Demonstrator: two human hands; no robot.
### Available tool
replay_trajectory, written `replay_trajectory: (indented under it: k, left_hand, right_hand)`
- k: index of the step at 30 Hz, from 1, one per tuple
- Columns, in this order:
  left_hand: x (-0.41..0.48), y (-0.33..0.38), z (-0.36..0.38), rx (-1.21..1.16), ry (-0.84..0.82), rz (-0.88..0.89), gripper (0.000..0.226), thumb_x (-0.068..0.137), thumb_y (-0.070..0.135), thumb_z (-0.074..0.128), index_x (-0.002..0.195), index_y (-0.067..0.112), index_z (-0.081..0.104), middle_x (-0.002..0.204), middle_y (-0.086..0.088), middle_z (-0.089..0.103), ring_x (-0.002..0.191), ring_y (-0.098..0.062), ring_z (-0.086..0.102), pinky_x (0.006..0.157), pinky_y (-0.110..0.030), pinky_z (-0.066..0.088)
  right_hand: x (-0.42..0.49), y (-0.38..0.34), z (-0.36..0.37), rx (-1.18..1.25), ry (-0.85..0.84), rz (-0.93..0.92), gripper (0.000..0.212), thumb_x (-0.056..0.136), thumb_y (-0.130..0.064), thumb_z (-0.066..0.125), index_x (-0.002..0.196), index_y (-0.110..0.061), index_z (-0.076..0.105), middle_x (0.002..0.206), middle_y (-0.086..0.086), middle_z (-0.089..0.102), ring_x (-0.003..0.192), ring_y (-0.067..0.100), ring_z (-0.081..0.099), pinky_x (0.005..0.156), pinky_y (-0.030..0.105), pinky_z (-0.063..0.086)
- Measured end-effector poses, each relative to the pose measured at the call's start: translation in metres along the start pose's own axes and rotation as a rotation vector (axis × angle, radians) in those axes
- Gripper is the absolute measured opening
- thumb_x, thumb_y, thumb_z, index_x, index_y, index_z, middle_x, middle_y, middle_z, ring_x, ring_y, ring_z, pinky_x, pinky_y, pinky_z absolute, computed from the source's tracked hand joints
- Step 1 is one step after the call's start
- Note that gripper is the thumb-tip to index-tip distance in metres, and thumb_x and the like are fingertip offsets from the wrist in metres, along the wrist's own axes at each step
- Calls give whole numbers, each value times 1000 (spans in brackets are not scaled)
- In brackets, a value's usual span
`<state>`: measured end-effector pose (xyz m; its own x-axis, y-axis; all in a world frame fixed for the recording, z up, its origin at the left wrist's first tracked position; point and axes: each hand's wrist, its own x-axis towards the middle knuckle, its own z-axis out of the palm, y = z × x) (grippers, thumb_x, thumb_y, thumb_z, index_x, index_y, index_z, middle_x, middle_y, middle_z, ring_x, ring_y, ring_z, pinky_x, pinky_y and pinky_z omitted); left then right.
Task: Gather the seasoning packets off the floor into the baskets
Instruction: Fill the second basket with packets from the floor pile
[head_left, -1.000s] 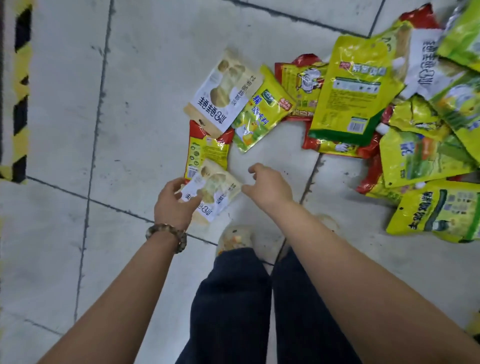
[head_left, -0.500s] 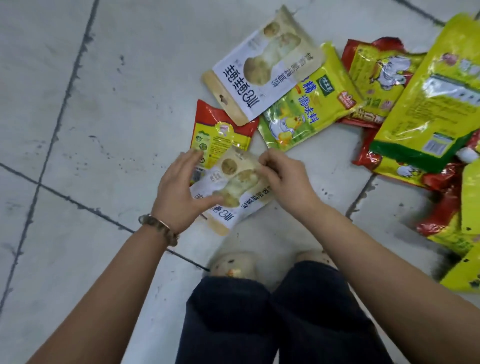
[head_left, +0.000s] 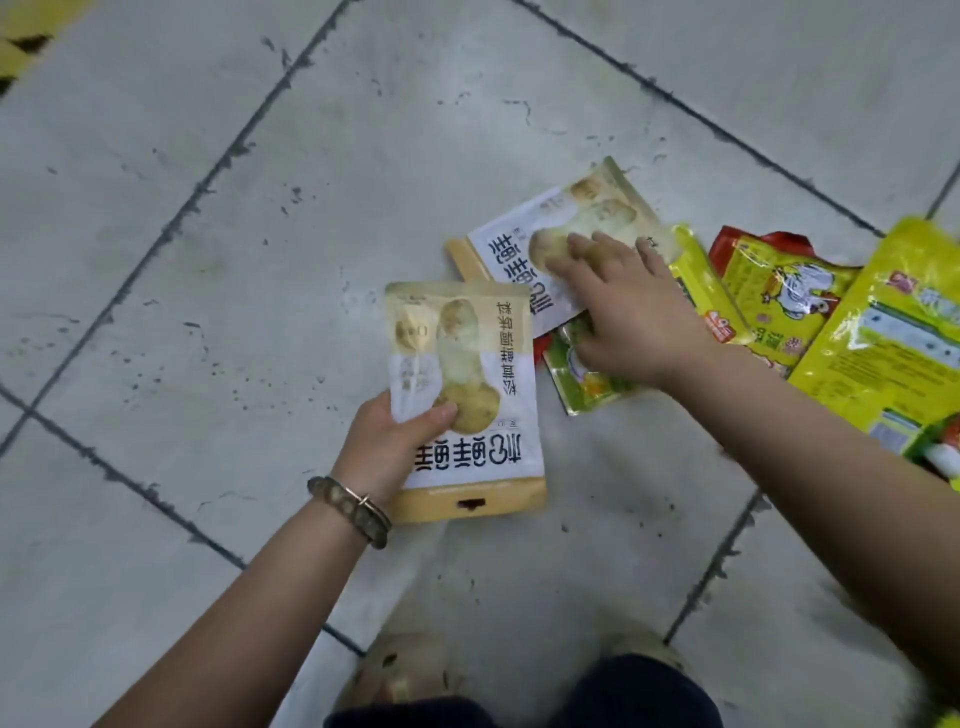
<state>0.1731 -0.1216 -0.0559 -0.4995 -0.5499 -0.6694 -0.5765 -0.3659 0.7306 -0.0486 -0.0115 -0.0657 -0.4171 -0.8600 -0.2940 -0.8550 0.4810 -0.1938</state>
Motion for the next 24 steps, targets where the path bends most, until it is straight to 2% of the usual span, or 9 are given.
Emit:
replay_trajectory:
  k: [2, 4, 6, 11, 13, 15, 18, 21, 24]
  left_hand:
    - [-2, -8, 2, -60, 44, -20, 17, 83, 9, 66, 80, 26, 67, 71, 13, 70, 78, -13, 67, 77, -31, 53]
    - [-4, -10, 2, -96, 78, -23, 18, 83, 8, 67, 79, 25, 67, 68, 12, 71, 75, -14, 67, 77, -32, 54]
    - [-7, -11, -1, -114, 118, -2, 17, 84, 9, 66, 79, 25, 66, 71, 11, 70, 75, -13, 66, 77, -31, 54]
    - [-12, -17, -8, -181, 228, 44, 16, 87, 8, 63, 86, 24, 63, 86, 3, 67, 79, -16, 65, 77, -32, 52]
    - [-12, -17, -9, -207, 244, 65, 18, 87, 7, 62, 87, 25, 62, 87, 4, 66, 80, -15, 64, 76, -31, 52]
    - [-14, -16, -7, -209, 252, 80, 16, 88, 10, 61, 88, 26, 61, 87, 6, 66, 80, -15, 64, 75, -30, 52]
    - [-19, -15, 1, -248, 229, 83, 8, 91, 23, 57, 86, 24, 63, 87, -1, 69, 87, -27, 66, 82, -41, 53]
    - [-28, -12, 11, -323, 162, 75, 13, 85, 35, 56, 85, 23, 63, 77, 2, 71, 77, -21, 68, 81, -42, 53]
    - [-33, -11, 15, -335, 48, 103, 22, 74, 22, 73, 94, 21, 64, 88, 5, 72, 86, -16, 68, 85, -38, 53]
  right_hand:
    - [4, 0, 10, -73, -61, -25, 66, 81, -21, 54, 144, -20, 35, 153, 12, 30, 142, 32, 26, 114, 54, 14]
    - [6, 5, 21, -127, 61, -130, 37, 82, -19, 56, 118, -12, 61, 135, 16, 54, 125, 36, 50, 104, 56, 33]
    - [6, 8, 28, -191, 197, -189, 17, 82, -16, 60, 94, -8, 68, 118, 17, 65, 108, 38, 62, 94, 54, 43]
    - [-7, -8, -3, 129, 515, 10, 40, 93, -23, 35, 105, 2, 64, 103, 23, 68, 100, 32, 63, 101, 38, 36]
    - [-22, -15, -28, 326, 823, 42, 28, 93, -15, 41, 97, 2, 63, 86, 18, 69, 81, 20, 57, 79, 29, 40]
    - [-34, -22, -45, 519, 1001, 121, 17, 93, -10, 42, 95, -1, 57, 74, 2, 58, 66, 10, 45, 58, 19, 30]
    - [-35, -43, -44, 828, 796, 357, 16, 95, -11, 45, 95, -1, 57, 77, -11, 51, 68, -4, 45, 64, 11, 31]
    - [-38, -65, -18, 974, 473, 503, 11, 95, -11, 48, 87, -11, 54, 82, -2, 53, 79, 10, 46, 66, 20, 30]
    - [-44, -85, 10, 1141, 304, 634, 25, 95, -12, 46, 71, -19, 46, 71, -4, 48, 72, 13, 43, 63, 26, 32]
